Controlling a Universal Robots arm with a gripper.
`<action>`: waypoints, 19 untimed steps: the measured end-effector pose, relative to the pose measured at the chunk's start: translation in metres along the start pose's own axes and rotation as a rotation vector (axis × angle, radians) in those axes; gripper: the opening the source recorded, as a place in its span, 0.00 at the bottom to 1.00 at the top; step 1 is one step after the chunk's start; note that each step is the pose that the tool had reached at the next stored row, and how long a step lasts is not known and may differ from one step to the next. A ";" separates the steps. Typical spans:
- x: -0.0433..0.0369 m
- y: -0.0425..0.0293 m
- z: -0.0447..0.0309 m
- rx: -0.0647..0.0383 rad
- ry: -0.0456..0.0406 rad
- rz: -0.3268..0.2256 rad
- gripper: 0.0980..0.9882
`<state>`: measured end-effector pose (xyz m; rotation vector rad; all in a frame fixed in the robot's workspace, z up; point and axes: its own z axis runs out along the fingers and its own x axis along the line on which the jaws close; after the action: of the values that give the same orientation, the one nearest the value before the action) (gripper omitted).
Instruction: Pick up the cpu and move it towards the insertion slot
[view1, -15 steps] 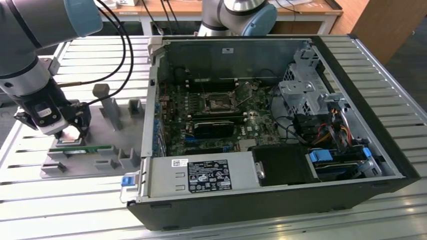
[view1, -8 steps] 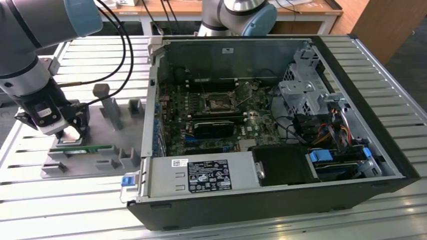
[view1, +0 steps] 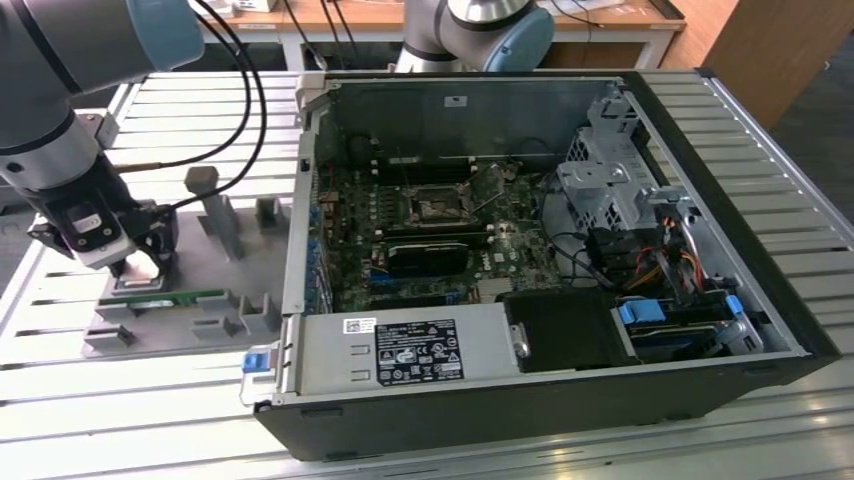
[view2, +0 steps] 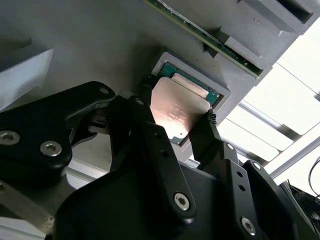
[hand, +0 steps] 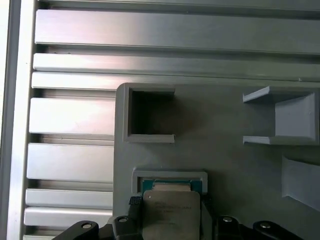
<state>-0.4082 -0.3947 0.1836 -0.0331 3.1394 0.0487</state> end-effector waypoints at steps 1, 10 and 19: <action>0.0000 0.0000 -0.0014 0.000 0.0002 0.000 0.50; 0.0000 0.0004 -0.0135 0.000 0.0001 0.000 0.50; 0.0000 0.0009 -0.0281 0.000 0.0000 0.001 0.50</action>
<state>-0.4082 -0.3947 0.2117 -0.0317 3.1395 0.0487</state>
